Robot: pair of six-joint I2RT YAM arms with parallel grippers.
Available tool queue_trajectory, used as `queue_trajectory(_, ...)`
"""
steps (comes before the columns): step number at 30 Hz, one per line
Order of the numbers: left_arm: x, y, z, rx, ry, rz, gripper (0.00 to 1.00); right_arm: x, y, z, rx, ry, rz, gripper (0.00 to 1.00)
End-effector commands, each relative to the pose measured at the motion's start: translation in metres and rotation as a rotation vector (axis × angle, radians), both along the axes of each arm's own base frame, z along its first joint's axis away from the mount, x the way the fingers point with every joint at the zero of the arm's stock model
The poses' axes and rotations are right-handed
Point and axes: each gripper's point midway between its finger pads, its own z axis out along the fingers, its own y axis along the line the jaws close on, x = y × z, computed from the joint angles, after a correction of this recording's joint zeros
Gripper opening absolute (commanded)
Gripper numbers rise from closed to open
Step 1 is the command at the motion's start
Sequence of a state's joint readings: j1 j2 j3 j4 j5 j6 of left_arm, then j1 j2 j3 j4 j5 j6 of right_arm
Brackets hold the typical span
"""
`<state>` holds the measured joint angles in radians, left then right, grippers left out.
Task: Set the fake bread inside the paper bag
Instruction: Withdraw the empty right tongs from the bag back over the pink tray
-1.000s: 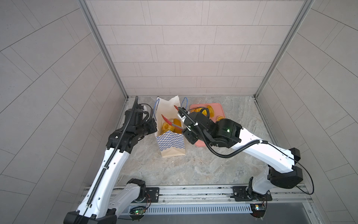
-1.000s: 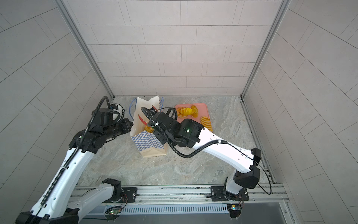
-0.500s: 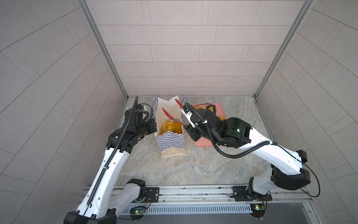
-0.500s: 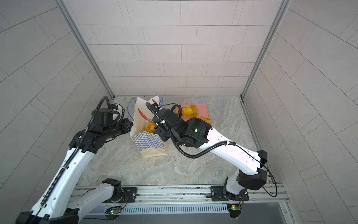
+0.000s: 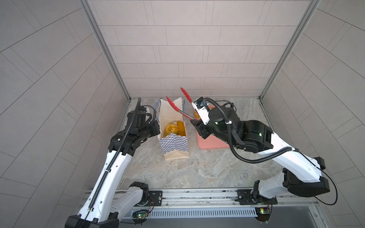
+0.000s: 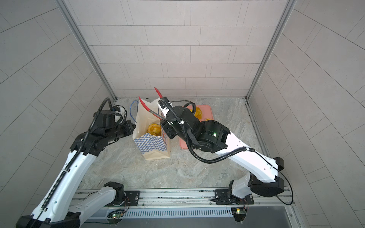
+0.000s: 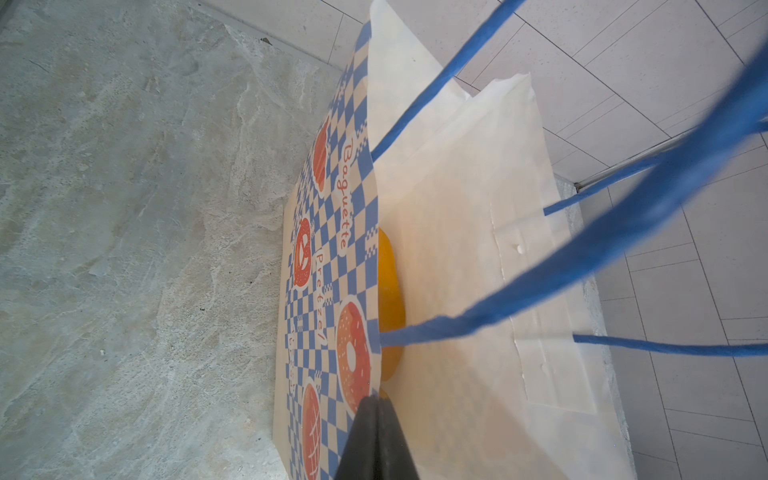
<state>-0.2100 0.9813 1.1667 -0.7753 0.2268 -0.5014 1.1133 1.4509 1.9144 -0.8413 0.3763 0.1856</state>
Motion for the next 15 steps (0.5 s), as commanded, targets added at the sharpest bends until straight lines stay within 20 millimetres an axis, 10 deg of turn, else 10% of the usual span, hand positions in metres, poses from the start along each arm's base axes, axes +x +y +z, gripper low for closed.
queue_trajectory(1,-0.001,0.002,0.006,0.001,-0.017,0.008,0.07,0.006,-0.019,0.025,0.042,-0.073,-0.063,0.55)
queue_trajectory(15,-0.001,0.002,0.005,0.005,-0.017,0.007,0.07,0.047,-0.09,0.001,0.006,-0.035,-0.268,0.55)
